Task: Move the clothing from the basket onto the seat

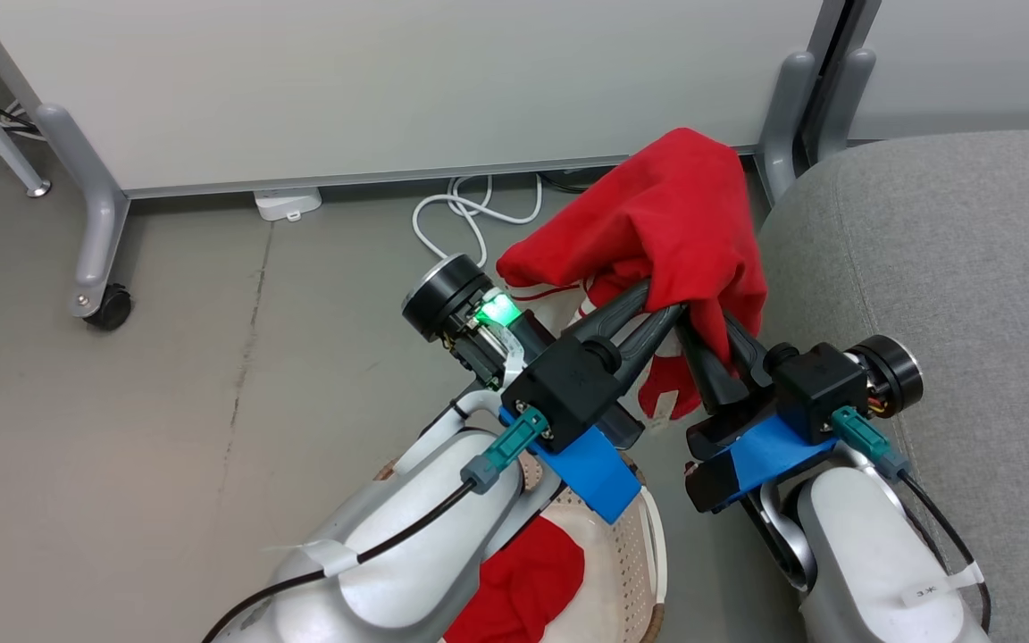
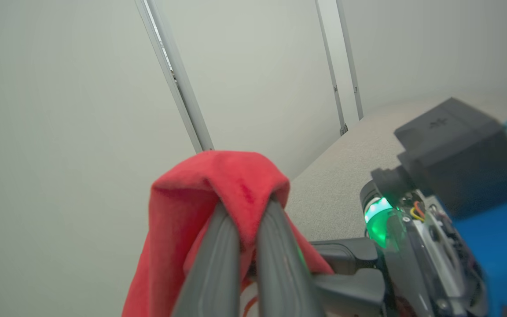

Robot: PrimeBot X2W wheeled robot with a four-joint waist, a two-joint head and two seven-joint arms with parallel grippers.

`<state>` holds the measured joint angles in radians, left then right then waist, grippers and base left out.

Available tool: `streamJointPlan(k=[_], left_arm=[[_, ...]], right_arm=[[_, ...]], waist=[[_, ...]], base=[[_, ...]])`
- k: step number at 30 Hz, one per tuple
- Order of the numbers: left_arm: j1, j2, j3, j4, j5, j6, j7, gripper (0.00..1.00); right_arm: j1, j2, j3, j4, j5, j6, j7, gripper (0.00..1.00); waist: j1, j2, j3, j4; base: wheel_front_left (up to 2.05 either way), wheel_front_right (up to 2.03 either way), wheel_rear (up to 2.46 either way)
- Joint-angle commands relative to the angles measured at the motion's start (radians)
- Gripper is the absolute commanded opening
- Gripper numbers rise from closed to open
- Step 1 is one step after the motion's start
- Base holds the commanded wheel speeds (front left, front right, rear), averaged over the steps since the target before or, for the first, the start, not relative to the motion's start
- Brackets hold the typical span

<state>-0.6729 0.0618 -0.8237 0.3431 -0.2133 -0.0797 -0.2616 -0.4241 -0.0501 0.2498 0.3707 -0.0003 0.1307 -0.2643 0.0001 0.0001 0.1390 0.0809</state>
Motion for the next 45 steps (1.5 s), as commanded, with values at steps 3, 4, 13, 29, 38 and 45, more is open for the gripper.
streamJointPlan(k=[3, 4, 13, 29, 38, 45], left_arm=[[0.007, 0.006, 0.004, -0.001, -0.006, 0.004, -0.005, 0.00], [0.007, 0.007, 0.005, 0.000, -0.007, 0.005, -0.005, 0.00], [0.005, 0.010, 0.003, 0.004, -0.011, 0.008, -0.005, 0.00], [-0.004, 0.014, 0.010, 0.009, -0.006, 0.022, -0.005, 1.00], [0.000, 0.015, 0.016, 0.010, -0.014, 0.025, -0.005, 1.00], [0.012, 0.023, 0.008, 0.018, -0.014, 0.021, -0.005, 1.00]], right_arm=[[0.000, -0.001, 0.000, -0.003, 0.009, 0.000, 0.000, 0.00], [0.001, -0.001, 0.001, -0.005, 0.012, 0.000, 0.000, 0.00], [0.005, -0.001, 0.011, -0.014, 0.020, 0.000, 0.000, 0.00], [0.004, -0.001, 0.016, -0.025, 0.030, 0.000, 0.000, 0.00], [0.025, -0.001, 0.003, -0.031, 0.023, 0.000, 0.000, 0.00], [0.050, -0.001, -0.058, -0.057, -0.007, 0.000, -0.001, 0.00]], waist=[[-0.0001, -0.0001, -0.002, -0.001], [-0.0001, -0.0001, -0.002, -0.001], [-0.0001, -0.0001, 0.001, -0.005], [-0.0001, -0.0001, 0.014, -0.010], [-0.0001, -0.0001, 0.022, -0.024], [-0.0001, -0.0001, 0.042, -0.068]], base=[[0.00, 0.00, 0.00], [0.00, 0.00, 0.00], [0.00, 0.00, 0.00], [0.00, 0.00, 0.00], [0.00, 0.00, 0.00], [0.00, 0.00, 0.00]])
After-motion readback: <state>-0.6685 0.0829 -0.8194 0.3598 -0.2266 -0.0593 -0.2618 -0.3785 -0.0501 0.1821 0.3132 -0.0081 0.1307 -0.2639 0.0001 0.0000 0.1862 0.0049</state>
